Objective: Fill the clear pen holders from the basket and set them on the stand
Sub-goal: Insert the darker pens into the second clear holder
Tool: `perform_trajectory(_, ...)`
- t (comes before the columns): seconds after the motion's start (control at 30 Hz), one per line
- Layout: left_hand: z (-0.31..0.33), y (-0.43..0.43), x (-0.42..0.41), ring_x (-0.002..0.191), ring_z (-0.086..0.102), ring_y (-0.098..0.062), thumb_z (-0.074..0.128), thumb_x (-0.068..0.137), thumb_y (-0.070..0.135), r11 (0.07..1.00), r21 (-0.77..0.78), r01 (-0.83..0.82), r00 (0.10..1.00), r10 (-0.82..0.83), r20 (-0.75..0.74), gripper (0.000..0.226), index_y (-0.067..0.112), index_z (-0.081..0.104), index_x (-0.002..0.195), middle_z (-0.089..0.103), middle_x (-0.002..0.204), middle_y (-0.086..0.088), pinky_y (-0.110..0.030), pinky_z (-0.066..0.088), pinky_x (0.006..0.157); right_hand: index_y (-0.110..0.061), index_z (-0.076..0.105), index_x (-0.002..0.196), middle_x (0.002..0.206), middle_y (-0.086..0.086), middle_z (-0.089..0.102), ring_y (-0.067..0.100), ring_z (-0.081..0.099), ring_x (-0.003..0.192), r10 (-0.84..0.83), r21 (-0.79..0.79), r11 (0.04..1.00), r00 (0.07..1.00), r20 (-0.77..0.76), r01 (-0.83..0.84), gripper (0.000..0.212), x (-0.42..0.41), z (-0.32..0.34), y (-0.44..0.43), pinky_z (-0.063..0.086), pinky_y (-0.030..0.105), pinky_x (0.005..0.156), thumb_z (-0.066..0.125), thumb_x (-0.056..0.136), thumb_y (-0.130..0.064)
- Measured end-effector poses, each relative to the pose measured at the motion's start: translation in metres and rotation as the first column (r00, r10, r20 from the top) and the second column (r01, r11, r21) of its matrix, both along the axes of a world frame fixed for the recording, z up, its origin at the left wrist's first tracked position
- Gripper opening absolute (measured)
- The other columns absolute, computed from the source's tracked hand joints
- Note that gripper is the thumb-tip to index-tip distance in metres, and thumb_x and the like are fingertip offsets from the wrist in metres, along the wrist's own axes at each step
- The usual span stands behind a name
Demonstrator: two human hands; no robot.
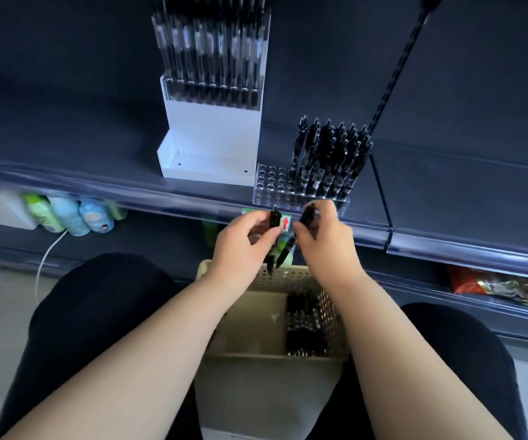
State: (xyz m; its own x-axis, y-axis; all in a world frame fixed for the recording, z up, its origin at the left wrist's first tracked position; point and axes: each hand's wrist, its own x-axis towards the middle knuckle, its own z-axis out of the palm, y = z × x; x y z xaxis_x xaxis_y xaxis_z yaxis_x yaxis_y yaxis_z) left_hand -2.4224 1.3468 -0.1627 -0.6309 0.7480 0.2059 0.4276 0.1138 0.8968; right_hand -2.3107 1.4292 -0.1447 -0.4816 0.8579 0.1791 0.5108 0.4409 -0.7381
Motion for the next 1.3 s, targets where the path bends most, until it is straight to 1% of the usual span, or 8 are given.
perform_trajectory(0.1, 0.021, 0.007, -0.009, 0.099, 0.061, -0.007, 0.065, 0.086, 0.026, 0.998, 0.062, 0.024, 1.0, -0.024, 0.007, 0.029, 0.017, 0.064, 0.113, 0.067, 0.107, 0.006, -0.019, 0.047, 0.087, -0.025, 0.045, 0.108, 0.075, -0.005, 0.065, 0.012, 0.065, 0.066, 0.013, 0.038, 0.999, 0.995, -0.095, -0.009, 0.018, 0.001, 0.032, 0.01, 0.051, 0.027, 0.06, 0.054, 0.093, -0.028)
perform_trajectory(0.23, 0.045, 0.023, -0.027, 0.094, 0.061, 0.001, 0.064, 0.085, 0.027, 0.988, 0.147, 0.042, 0.999, -0.045, 0.018, 0.022, 0.026, 0.064, 0.107, 0.067, 0.102, 0.013, -0.013, 0.047, 0.083, -0.026, 0.049, 0.102, 0.077, -0.004, 0.065, 0.013, 0.065, 0.068, 0.038, 0.124, 0.992, 0.989, -0.141, -0.02, 0.01, -0.008, 0.072, 0.029, 0.05, 0.022, 0.061, 0.052, 0.093, -0.029)
perform_trajectory(0.43, 0.071, 0.064, -0.048, 0.088, 0.064, 0.0, 0.063, 0.086, 0.024, 0.965, 0.254, 0.059, 0.997, -0.067, 0.025, 0.018, 0.039, 0.062, 0.094, 0.069, 0.092, 0.016, -0.013, 0.049, 0.077, -0.022, 0.055, 0.096, 0.083, -0.002, 0.065, 0.019, 0.065, 0.078, 0.096, 0.185, 0.981, 0.976, -0.194, -0.06, 0.006, -0.034, 0.11, 0.062, 0.054, 0.043, 0.072, 0.053, 0.093, -0.028)
perform_trajectory(0.53, 0.079, 0.084, -0.055, 0.082, 0.063, 0.0, 0.061, 0.088, 0.022, 0.95, 0.302, 0.076, 0.996, -0.084, 0.016, 0.019, 0.039, 0.062, 0.094, 0.068, 0.087, 0.017, -0.013, 0.047, 0.072, -0.023, 0.059, 0.093, 0.086, -0.002, 0.065, 0.018, 0.064, 0.082, 0.111, 0.224, 0.972, 0.974, -0.198, -0.065, 0.007, -0.043, 0.117, 0.077, 0.054, 0.041, 0.075, 0.055, 0.091, -0.028)
perform_trajectory(0.7, 0.077, 0.102, -0.062, 0.079, 0.062, 0.004, 0.062, 0.088, 0.016, 0.931, 0.354, 0.09, 0.994, -0.105, 0.024, 0.023, 0.038, 0.062, 0.094, 0.067, 0.084, 0.022, -0.007, 0.045, 0.07, -0.021, 0.065, 0.098, 0.084, -0.007, 0.063, 0.006, 0.059, 0.073, 0.093, 0.354, 0.934, 0.985, -0.144, -0.036, 0.012, -0.049, 0.111, 0.099, 0.049, 0.022, 0.073, 0.062, 0.087, -0.026)
perform_trajectory(0.87, 0.071, 0.101, -0.072, 0.083, 0.062, 0.007, 0.062, 0.086, 0.017, 0.943, 0.332, 0.026, 0.995, -0.055, 0.08, 0.022, 0.039, 0.063, 0.091, 0.068, 0.09, 0.024, -0.003, 0.043, 0.071, -0.025, 0.064, 0.1, 0.086, -0.007, 0.066, 0.013, 0.061, 0.078, 0.056, 0.343, 0.938, 0.997, -0.047, -0.036, 0.017, -0.049, 0.102, 0.109, 0.053, 0.036, 0.073, 0.065, 0.084, -0.032)
perform_trajectory(1.1, 0.069, 0.102, -0.077, 0.086, 0.064, 0.004, 0.062, 0.085, 0.019, 0.953, 0.304, -0.014, 0.992, -0.024, 0.123, 0.017, 0.031, 0.066, 0.097, 0.07, 0.093, 0.016, -0.005, 0.046, 0.075, -0.031, 0.064, 0.095, 0.076, -0.014, 0.065, 0.012, 0.06, 0.074, 0.032, 0.347, 0.936, 0.998, 0.054, -0.049, 0.013, -0.054, 0.101, 0.112, 0.053, 0.034, 0.068, 0.065, 0.083, -0.037)
perform_trajectory(1.3, 0.07, 0.105, -0.074, 0.087, 0.063, 0.006, 0.063, 0.084, 0.022, 0.955, 0.293, -0.032, 0.988, -0.014, 0.151, 0.017, 0.035, 0.064, 0.095, 0.069, 0.092, 0.018, -0.002, 0.044, 0.072, -0.033, 0.063, 0.097, 0.074, -0.02, 0.064, 0.007, 0.059, 0.075, 0.006, 0.34, 0.94, 0.997, 0.075, -0.032, 0.017, -0.055, 0.1, 0.113, 0.053, 0.031, 0.067, 0.066, 0.082, -0.038)
